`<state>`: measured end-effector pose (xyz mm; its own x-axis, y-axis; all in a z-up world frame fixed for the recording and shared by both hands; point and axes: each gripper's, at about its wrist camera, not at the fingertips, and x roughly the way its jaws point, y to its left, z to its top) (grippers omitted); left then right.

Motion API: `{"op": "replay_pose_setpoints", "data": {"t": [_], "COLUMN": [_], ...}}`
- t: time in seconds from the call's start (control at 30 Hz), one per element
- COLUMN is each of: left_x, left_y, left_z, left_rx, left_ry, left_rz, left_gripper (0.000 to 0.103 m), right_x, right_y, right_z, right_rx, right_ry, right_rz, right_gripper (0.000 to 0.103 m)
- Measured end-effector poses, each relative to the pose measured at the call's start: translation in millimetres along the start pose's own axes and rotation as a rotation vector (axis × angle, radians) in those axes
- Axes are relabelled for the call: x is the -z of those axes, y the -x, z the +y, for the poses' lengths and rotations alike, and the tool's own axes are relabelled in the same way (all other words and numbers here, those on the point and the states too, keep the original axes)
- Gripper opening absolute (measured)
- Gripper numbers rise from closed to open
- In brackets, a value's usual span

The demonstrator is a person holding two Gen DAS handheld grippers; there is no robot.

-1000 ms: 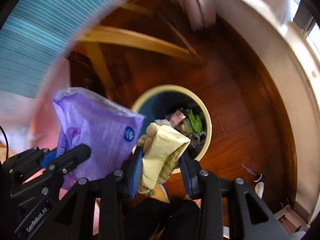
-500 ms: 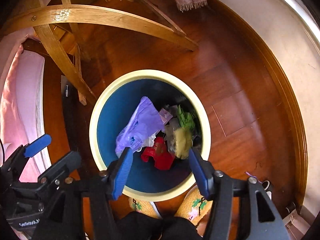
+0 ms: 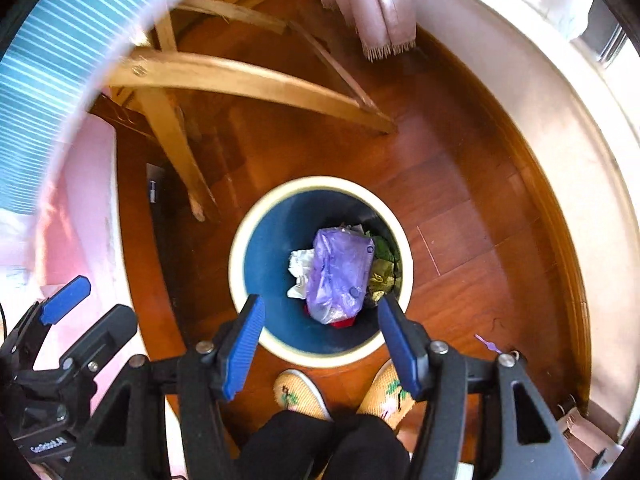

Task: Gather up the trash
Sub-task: 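Raise both tools back over the table toward the remaining items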

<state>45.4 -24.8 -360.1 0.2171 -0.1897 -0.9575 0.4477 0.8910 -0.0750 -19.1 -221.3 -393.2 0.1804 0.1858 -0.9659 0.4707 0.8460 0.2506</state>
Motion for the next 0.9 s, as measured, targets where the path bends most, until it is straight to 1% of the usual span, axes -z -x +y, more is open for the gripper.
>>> {"op": "replay_pose_setpoints", "data": {"t": [0.13,0.3,0.37,0.47,0.57,0.6,0.73,0.9], "left_x": [-12.2,-38.5,-48.5,-63.8,-80.3,-85.3,-104.3,-128.4], "left_y": [66.8,159.6,188.3,236.8,282.3,295.9,341.6,379.3], "left_z": [-2.7,2.1,3.0,6.3,7.1,6.7,10.6,15.4], "left_rx": [0.008,0.014,0.005,-0.017,-0.054,-0.063,-0.092,-0.137], "left_ry": [-0.004,0.019,0.032,0.051,0.063,0.069,0.101,0.127], "left_rz": [-0.038,-0.106,-0.127,-0.191,-0.260,-0.283,-0.360,-0.423], "left_gripper": [0.097,0.097,0.097,0.097,0.097,0.097,0.097,0.097], "right_x": [-1.0,-3.2,-5.9,-13.4,-23.1,-28.4,-44.9,-74.6], "right_y": [52.8,132.9,165.1,207.0,240.7,256.6,296.6,336.7], "right_z": [15.6,38.2,47.2,59.0,67.2,71.0,81.6,96.8], "right_rx": [-0.020,-0.052,-0.068,-0.087,-0.103,-0.114,-0.129,-0.140], "right_ry": [0.009,0.056,0.080,0.119,0.159,0.178,0.225,0.277], "right_rz": [-0.024,-0.077,-0.102,-0.133,-0.173,-0.198,-0.270,-0.356], "right_gripper": [0.059,0.060,0.060,0.060,0.060,0.060,0.060,0.060]}}
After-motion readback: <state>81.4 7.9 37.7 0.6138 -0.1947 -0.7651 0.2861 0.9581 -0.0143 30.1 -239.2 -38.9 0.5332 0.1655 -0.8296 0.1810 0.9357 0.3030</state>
